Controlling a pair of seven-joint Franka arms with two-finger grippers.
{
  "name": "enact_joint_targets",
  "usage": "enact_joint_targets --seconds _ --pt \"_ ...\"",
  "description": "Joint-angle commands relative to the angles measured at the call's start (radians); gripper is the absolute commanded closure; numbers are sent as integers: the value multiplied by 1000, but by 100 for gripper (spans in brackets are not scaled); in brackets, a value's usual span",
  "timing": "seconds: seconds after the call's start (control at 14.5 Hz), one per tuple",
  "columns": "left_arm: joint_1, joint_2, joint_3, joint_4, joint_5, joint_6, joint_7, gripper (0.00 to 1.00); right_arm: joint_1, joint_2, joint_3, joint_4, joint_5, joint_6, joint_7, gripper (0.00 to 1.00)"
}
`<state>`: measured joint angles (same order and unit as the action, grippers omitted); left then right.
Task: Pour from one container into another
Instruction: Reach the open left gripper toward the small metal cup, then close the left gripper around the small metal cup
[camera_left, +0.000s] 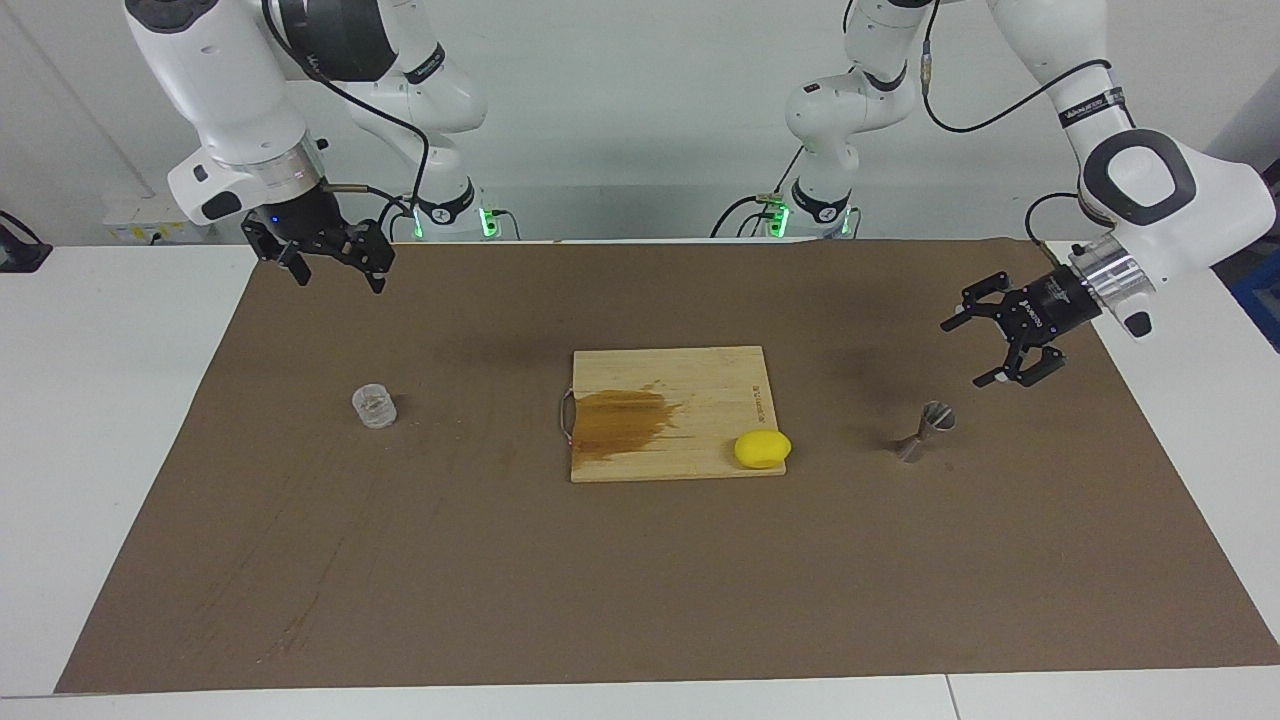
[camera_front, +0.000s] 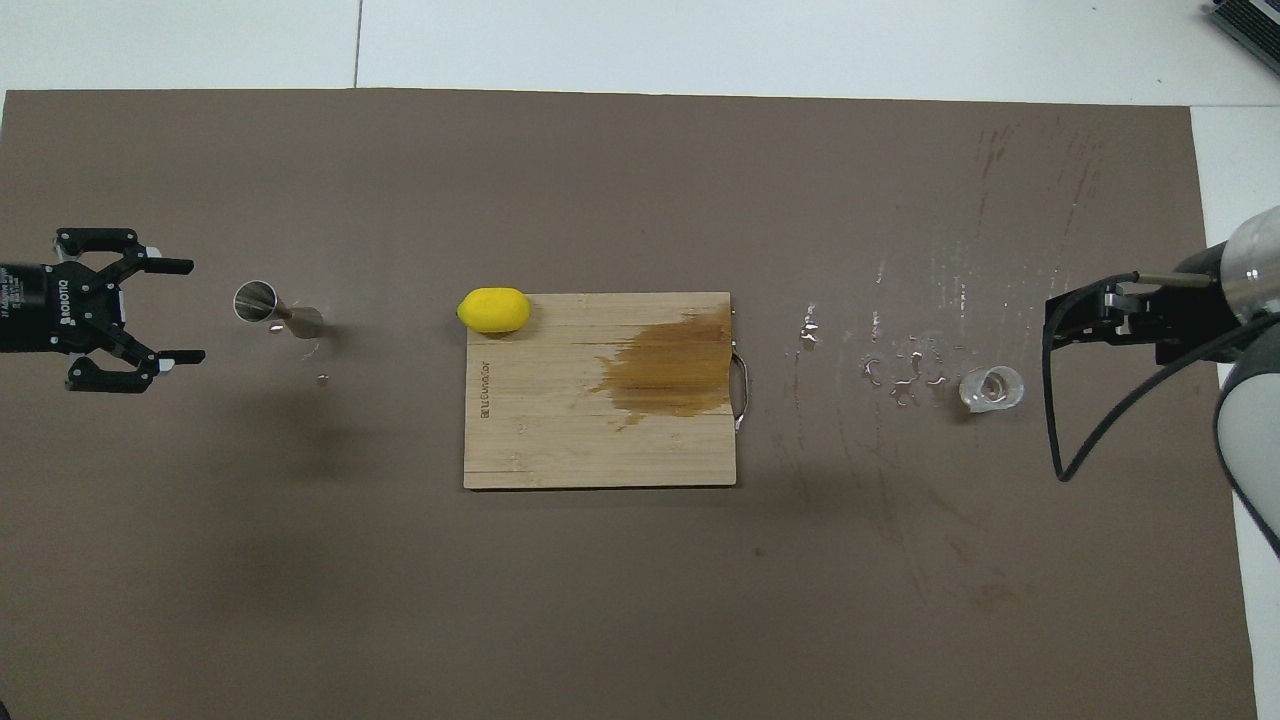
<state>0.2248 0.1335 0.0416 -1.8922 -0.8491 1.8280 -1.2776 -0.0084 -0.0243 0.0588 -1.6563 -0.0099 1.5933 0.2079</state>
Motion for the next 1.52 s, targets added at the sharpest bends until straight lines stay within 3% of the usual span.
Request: enact_joint_targets --seconds 0.0,0.28,0.69,1.45 --pt "41 32 -11 -30 -138 88 -103 0 -18 -22 7 -23 28 7 -21 0" --pt "19 81 -16 -79 -194 155 -80 0 -18 -22 7 -23 28 7 -21 0" --pt "-19 81 -17 -143 -231 240 29 0 -18 -22 7 -23 28 7 -21 0" --pt "-42 81 -17 -182 -248 295 95 13 -18 -22 7 -25 28 8 -21 0"
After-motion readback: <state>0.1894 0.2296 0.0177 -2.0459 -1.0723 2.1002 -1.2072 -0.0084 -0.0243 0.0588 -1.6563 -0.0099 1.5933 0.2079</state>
